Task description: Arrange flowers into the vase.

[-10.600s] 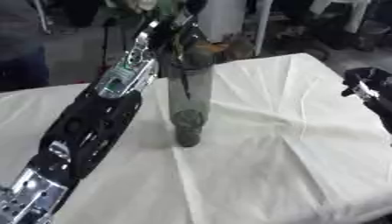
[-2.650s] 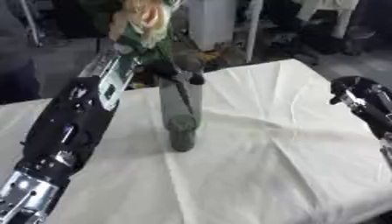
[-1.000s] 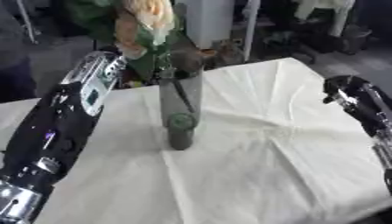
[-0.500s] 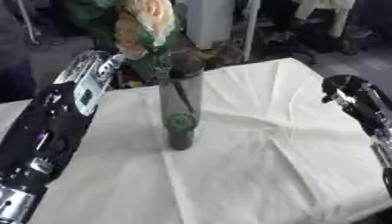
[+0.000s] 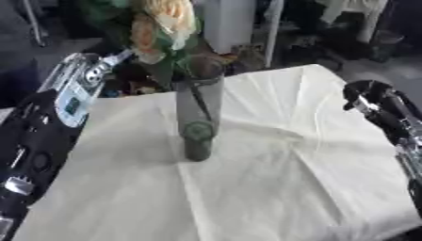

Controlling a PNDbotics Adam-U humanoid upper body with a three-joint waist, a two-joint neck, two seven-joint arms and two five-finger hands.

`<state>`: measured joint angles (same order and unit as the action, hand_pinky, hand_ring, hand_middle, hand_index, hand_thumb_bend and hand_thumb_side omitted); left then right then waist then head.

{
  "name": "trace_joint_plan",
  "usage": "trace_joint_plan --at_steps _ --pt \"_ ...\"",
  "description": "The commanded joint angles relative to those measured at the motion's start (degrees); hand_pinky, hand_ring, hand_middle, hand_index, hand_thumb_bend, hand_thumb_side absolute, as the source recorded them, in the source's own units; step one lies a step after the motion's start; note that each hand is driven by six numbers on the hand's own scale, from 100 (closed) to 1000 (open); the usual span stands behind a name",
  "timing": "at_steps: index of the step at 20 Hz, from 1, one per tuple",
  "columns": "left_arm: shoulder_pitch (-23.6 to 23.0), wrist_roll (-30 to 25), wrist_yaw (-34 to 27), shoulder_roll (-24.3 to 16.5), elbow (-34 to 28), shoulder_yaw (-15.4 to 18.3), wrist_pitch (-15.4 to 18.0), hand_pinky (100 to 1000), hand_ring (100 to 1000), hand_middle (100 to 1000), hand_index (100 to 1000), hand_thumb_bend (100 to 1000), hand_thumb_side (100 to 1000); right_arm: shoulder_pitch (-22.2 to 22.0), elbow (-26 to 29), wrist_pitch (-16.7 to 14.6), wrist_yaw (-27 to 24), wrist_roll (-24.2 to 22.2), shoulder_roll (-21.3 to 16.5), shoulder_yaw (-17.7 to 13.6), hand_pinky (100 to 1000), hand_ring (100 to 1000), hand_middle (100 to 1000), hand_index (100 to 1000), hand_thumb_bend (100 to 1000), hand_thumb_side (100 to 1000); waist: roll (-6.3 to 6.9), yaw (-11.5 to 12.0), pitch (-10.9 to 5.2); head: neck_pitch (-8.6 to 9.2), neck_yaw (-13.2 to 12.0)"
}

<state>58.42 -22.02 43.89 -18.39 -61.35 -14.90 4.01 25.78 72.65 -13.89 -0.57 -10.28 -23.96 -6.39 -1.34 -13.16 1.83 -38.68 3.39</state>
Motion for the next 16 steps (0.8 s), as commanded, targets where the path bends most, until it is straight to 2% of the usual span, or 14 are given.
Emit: trace_joint_plan --at_steps 1,14,16 --pt "0.4 -0.5 -2.8 -2.9 -3.1 -0.3 -0.3 898 833 875 944 1000 1000 1.3 0.3 -0.2 0.4 0.1 -1.5 -0.7 630 502 537 706 538 556 -0.3 0.2 -0.5 0.09 0.3" --pt "-5.5 1.0 -13.3 -8.8 -12.9 -0.7 -2.8 886 804 860 926 1000 1000 1.4 0.1 -0.4 0.4 0.2 -1.7 -0.7 629 502 536 706 543 555 -0.43 1.9 -0.25 -0.05 0.8" --pt "-6.8 1.8 -15.1 -9.9 -14.8 -0.5 -3.3 879 792 852 915 1000 973 1.4 0.1 -0.4 0.4 0.2 -1.8 -0.8 629 502 536 706 544 555 -0.46 2.2 -0.23 -0.08 1.0"
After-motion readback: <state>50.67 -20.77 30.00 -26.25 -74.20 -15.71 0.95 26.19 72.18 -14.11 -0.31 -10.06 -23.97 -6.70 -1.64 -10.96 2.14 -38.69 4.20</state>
